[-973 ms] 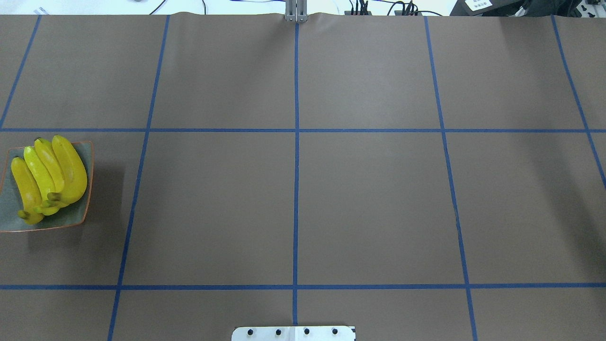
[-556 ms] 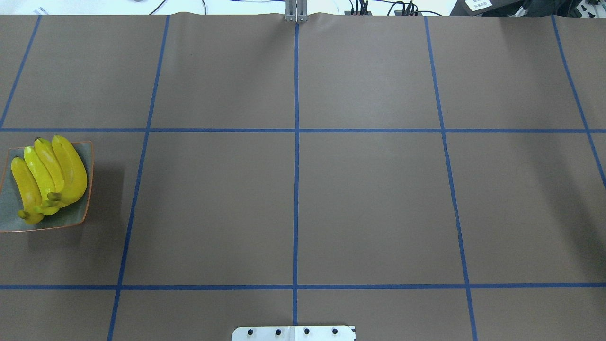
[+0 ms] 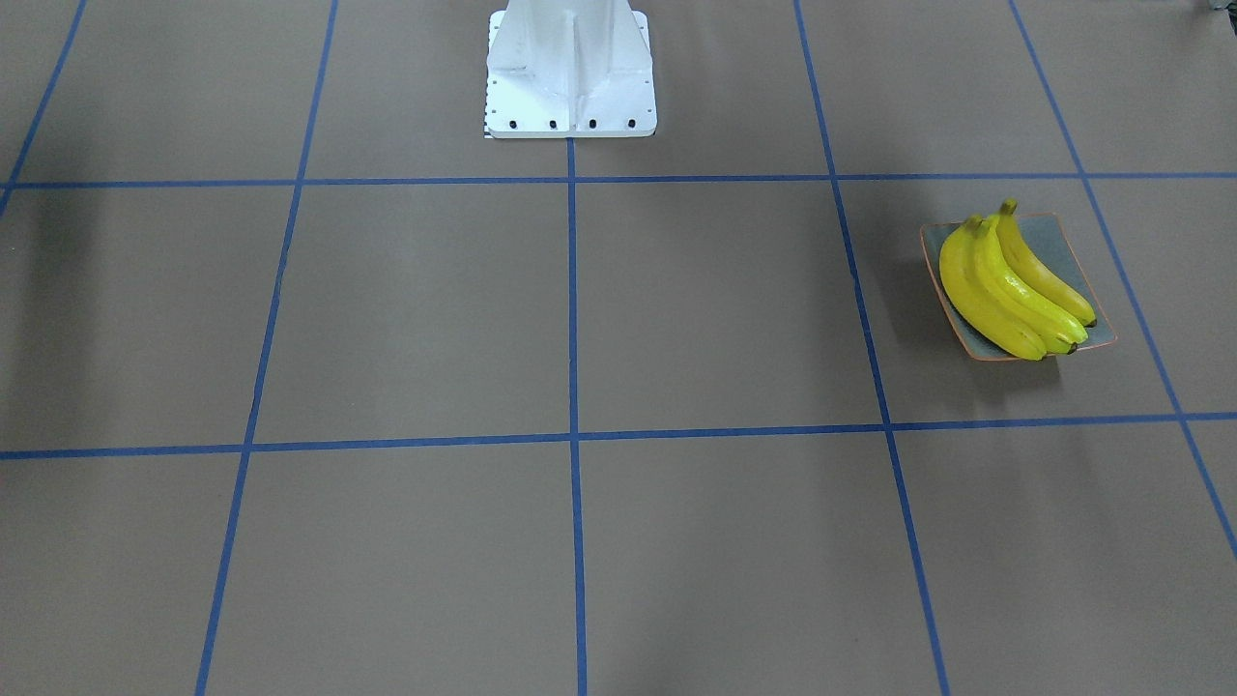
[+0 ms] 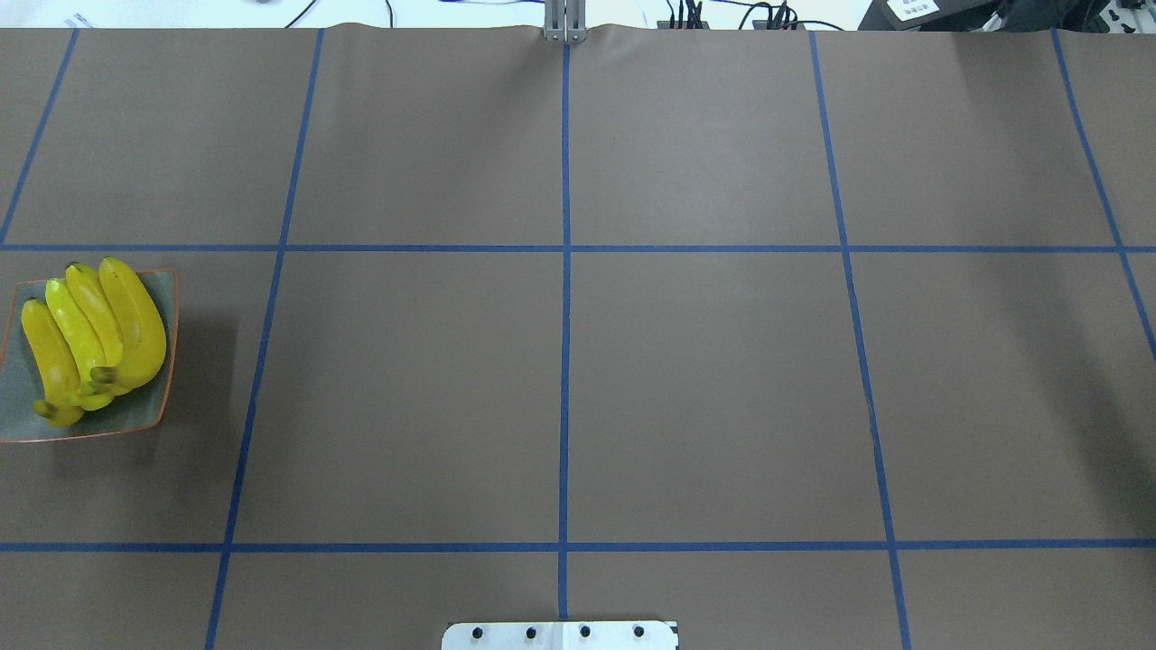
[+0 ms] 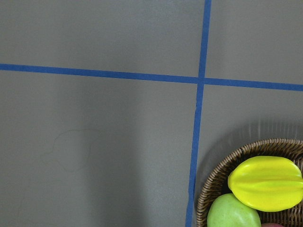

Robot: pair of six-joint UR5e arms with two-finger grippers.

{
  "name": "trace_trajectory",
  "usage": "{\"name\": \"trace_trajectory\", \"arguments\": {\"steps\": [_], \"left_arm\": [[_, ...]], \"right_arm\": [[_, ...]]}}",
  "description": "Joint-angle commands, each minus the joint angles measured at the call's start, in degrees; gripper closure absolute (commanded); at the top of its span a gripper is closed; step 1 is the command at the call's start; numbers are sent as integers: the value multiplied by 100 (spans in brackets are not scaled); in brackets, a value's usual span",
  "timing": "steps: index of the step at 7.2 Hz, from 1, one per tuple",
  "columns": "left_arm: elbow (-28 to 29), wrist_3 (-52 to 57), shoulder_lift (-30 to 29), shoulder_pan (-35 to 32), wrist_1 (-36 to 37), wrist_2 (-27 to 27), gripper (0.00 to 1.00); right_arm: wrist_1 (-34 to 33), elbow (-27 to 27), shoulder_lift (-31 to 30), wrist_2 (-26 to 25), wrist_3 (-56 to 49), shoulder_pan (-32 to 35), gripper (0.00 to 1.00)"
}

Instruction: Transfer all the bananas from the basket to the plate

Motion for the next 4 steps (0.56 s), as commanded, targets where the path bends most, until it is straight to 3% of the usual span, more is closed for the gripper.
{"name": "trace_trajectory", "arguments": {"steps": [1, 4], "left_arm": [[20, 19, -42, 0, -13, 15, 1], [-15, 1, -60, 0, -13, 15, 1]], "right_arm": [[-4, 60, -8, 10, 3, -43, 0], [-4, 52, 53, 10, 12, -43, 0]]}}
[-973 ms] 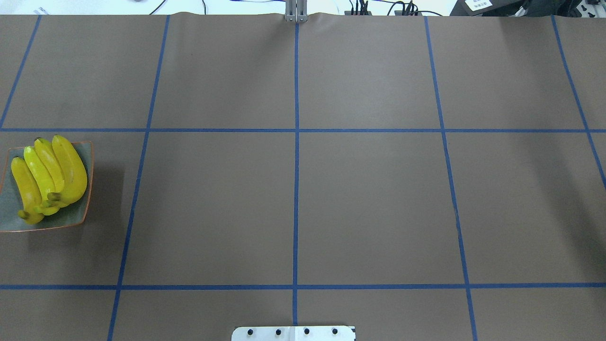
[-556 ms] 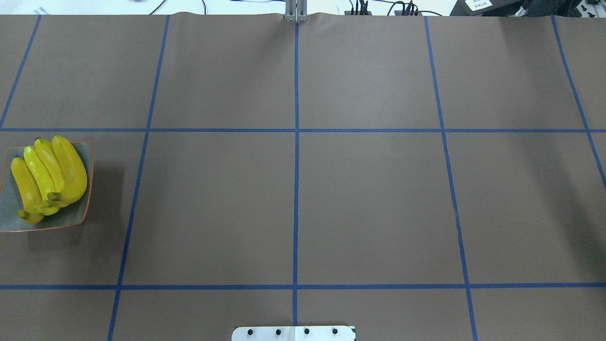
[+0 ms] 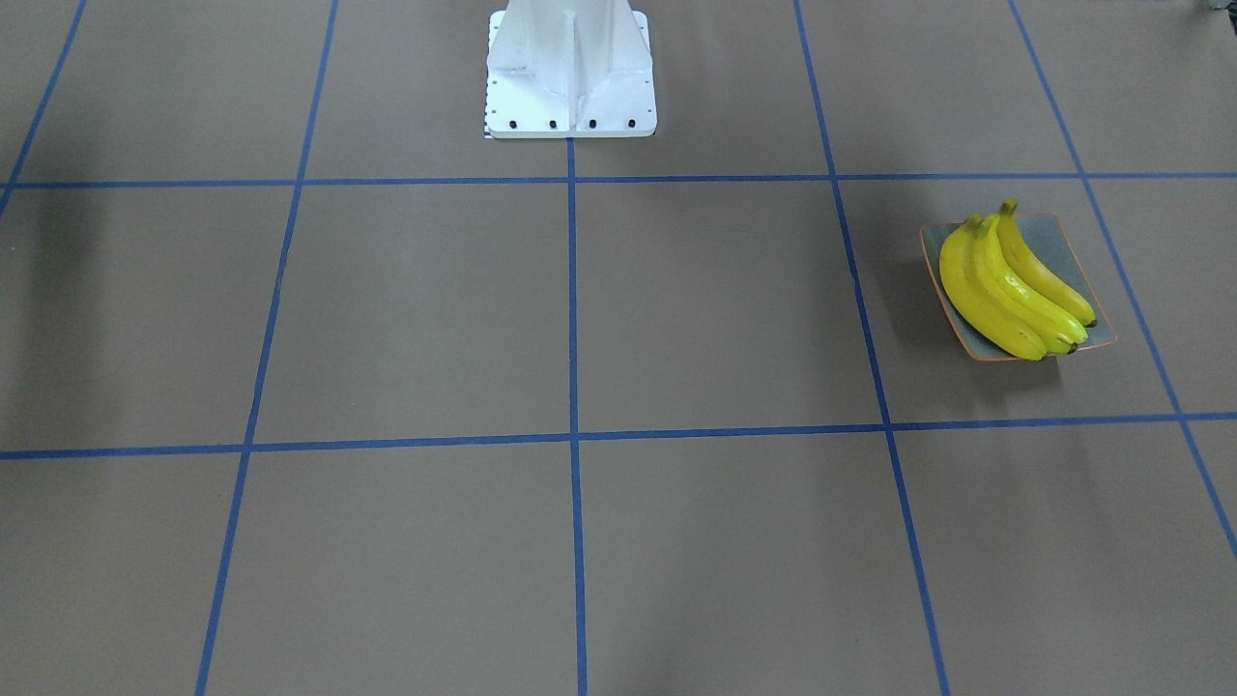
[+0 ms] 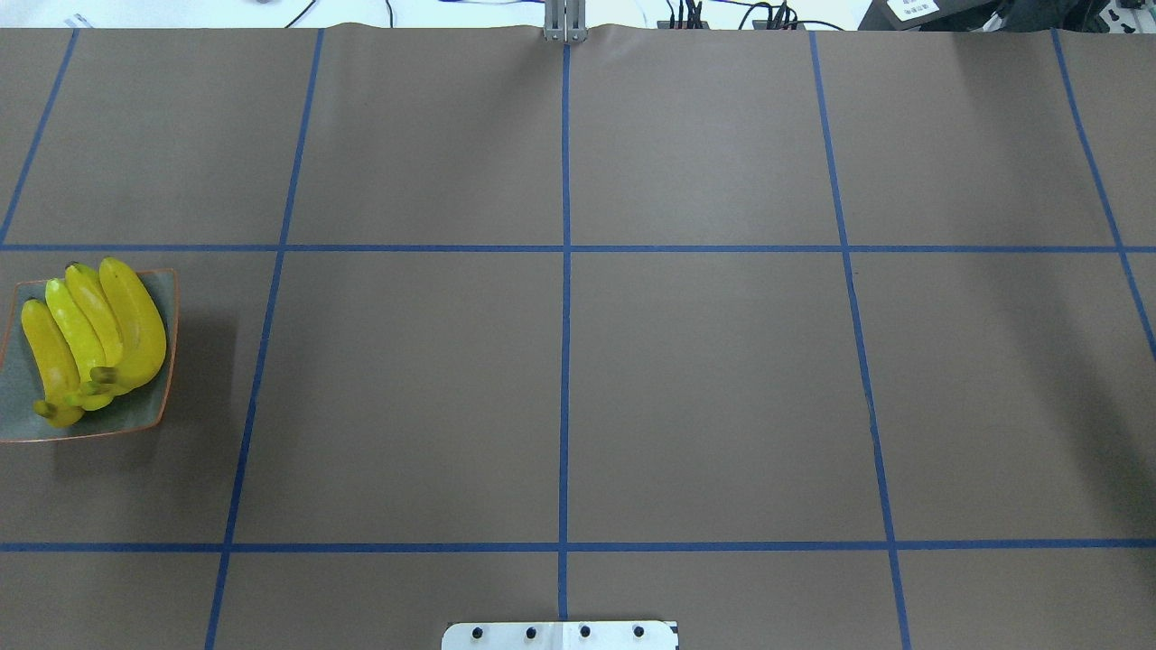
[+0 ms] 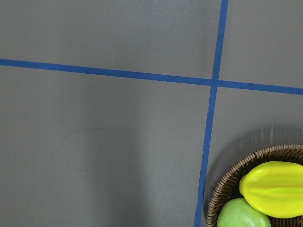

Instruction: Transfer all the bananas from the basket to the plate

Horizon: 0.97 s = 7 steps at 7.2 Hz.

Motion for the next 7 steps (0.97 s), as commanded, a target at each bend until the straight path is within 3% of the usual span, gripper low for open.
{"name": "trace_trajectory", "arguments": {"steps": [1, 7], "left_arm": [[-6, -2, 3, 0, 0, 0, 1], [-137, -2, 55, -18, 0, 0, 1]], "right_arm": [[6, -32, 30, 2, 3, -1, 0], [-2, -59, 75, 28, 47, -1, 0]]}}
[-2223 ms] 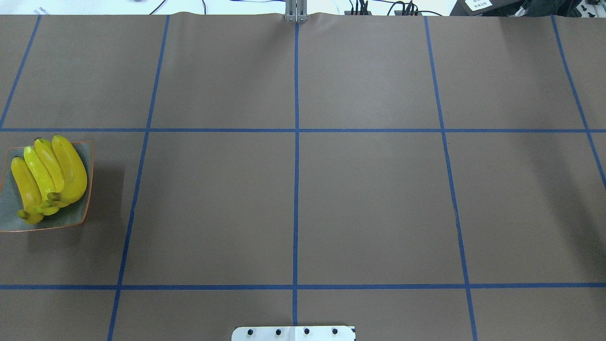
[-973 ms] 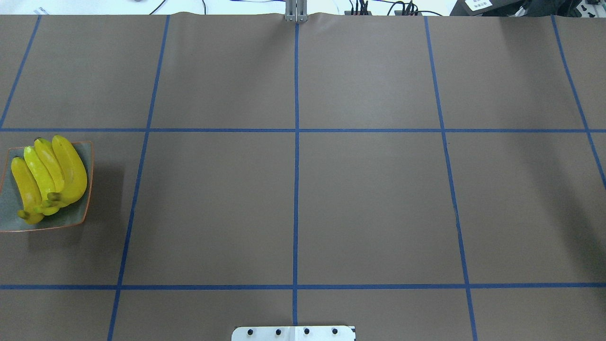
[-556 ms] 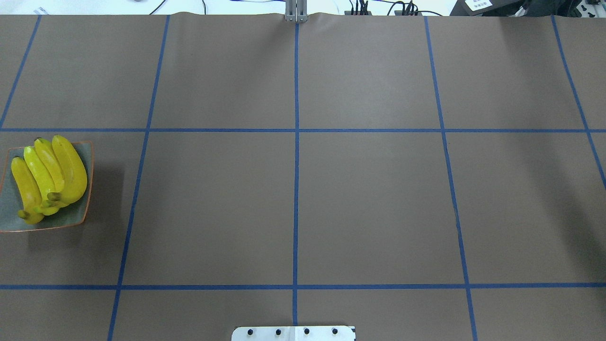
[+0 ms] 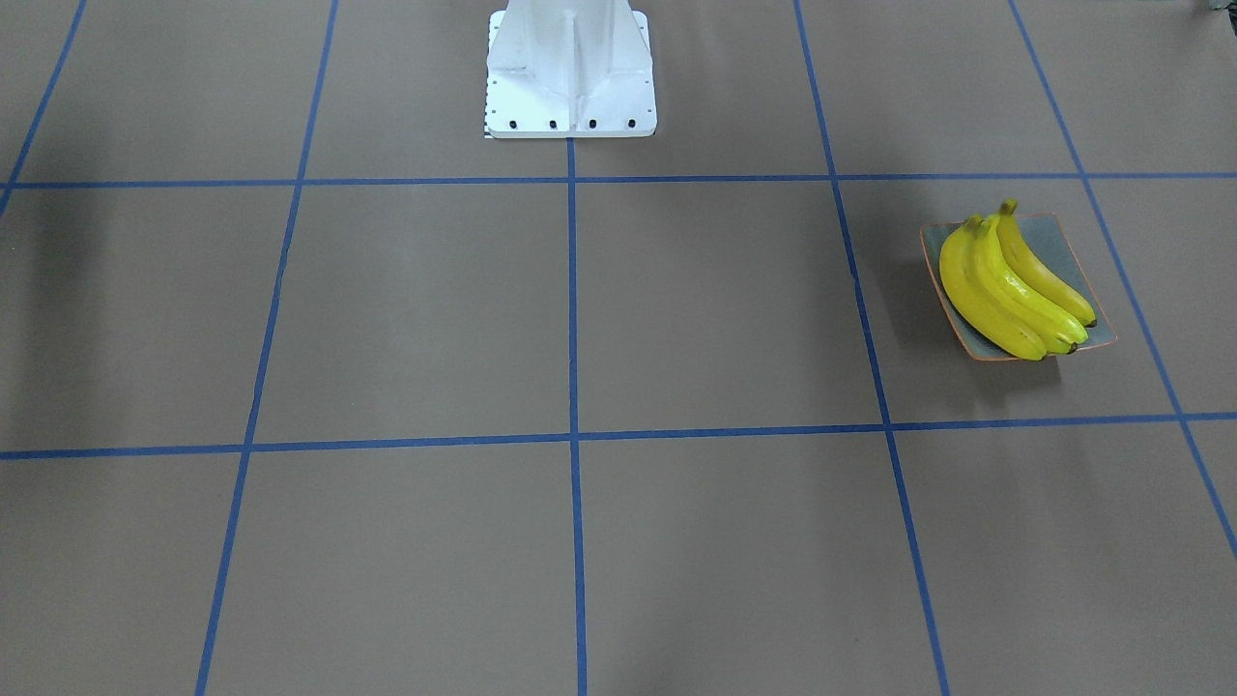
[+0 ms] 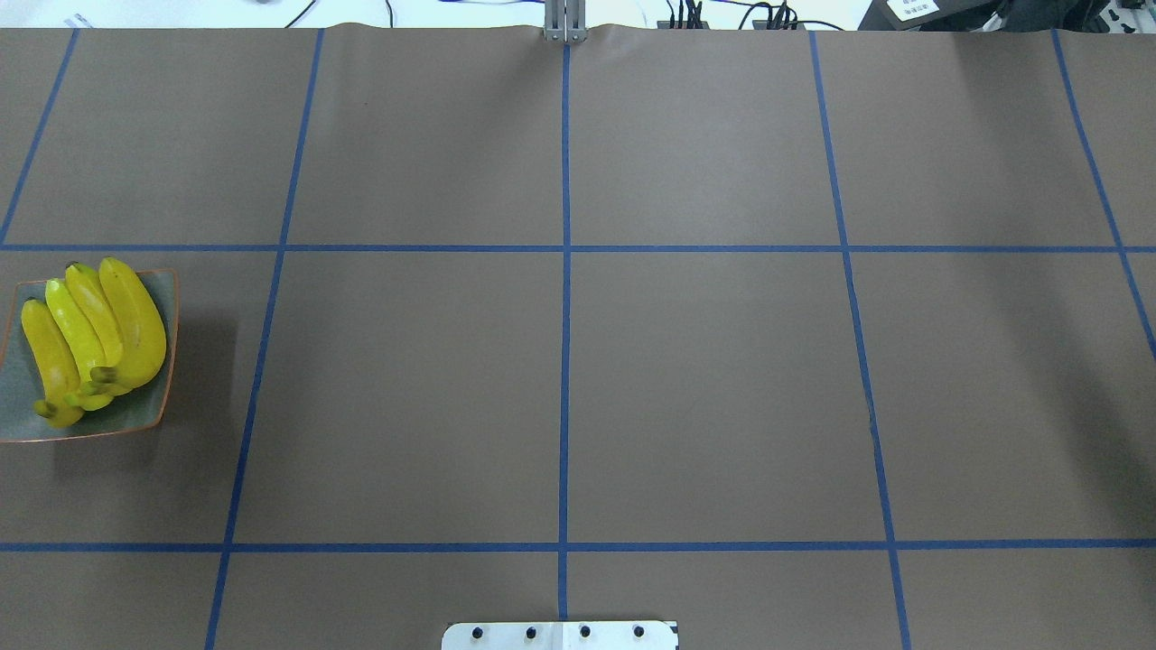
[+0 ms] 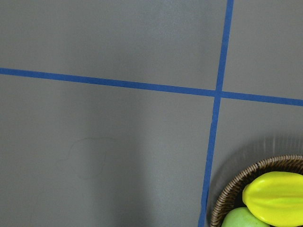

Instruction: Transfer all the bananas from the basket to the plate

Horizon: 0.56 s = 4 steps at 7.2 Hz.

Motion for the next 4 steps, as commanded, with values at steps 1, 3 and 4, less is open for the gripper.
{"name": "trace_trajectory", "arguments": {"steps": [1, 3, 4], "left_arm": [[-86, -13, 10, -5, 0, 0, 0], [-139, 5, 10, -5, 9, 9, 1], [-139, 5, 1, 4, 9, 9, 1]], "right_arm": [[-13, -21, -58, 76, 1, 0, 0], [13, 67, -163, 313, 1, 9, 0], [31, 76, -146, 323, 1, 9, 0]]}}
